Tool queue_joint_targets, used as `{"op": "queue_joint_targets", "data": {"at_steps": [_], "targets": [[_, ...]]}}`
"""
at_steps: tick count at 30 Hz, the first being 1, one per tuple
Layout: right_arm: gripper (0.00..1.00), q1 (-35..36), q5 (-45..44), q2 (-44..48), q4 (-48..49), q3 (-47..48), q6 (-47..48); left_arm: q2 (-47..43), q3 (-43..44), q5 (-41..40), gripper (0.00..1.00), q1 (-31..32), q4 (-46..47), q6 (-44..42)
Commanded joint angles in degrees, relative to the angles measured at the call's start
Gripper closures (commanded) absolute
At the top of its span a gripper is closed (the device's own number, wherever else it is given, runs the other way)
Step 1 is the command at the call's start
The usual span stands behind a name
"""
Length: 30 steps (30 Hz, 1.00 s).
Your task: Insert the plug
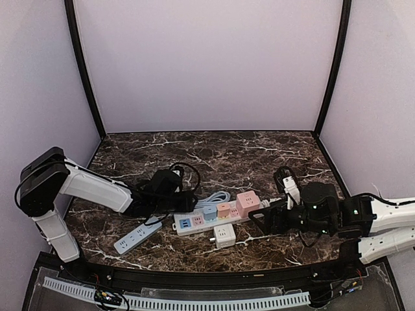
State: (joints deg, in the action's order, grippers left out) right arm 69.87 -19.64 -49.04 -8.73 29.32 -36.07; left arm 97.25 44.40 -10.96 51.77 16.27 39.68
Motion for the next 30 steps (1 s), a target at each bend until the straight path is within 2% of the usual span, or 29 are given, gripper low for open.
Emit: {"op": "queue_joint_targets", "data": {"at_steps": [1,8,15,21,27,30], "targets": [[0.01,0.36,-1.75,1.36,-1.45,-0.06,0.11,4.18,4.53,3.67,0.4,2.52,1.72,0.62],[0.01,0.31,-2.51,2.82,-2.73,-0.09,0.0,11.45,12.05,8.13,0.41,4.38,4.43,-0.26],[0.01,0.35,-3.07,3.68,-4.06,-0.11,0.19,13.98,16.27,10.33,0.39,5.2,2.9,-3.99],[0.01,0.28,-3.01,3.8,-4.78,0.45,0.15,12.14,16.86,8.65,0.25,5.2,-0.08,-12.44],[0.01,0.34,-3.51,3.12,-5.63,1.56,0.43,7.06,17.13,2.01,0.03,5.24,-3.78,-22.01],[0.01,0.36,-3.93,2.49,-6.2,2.52,0.48,2.65,15.79,0.53,0.01,5.2,-4.32,-25.99]]}}
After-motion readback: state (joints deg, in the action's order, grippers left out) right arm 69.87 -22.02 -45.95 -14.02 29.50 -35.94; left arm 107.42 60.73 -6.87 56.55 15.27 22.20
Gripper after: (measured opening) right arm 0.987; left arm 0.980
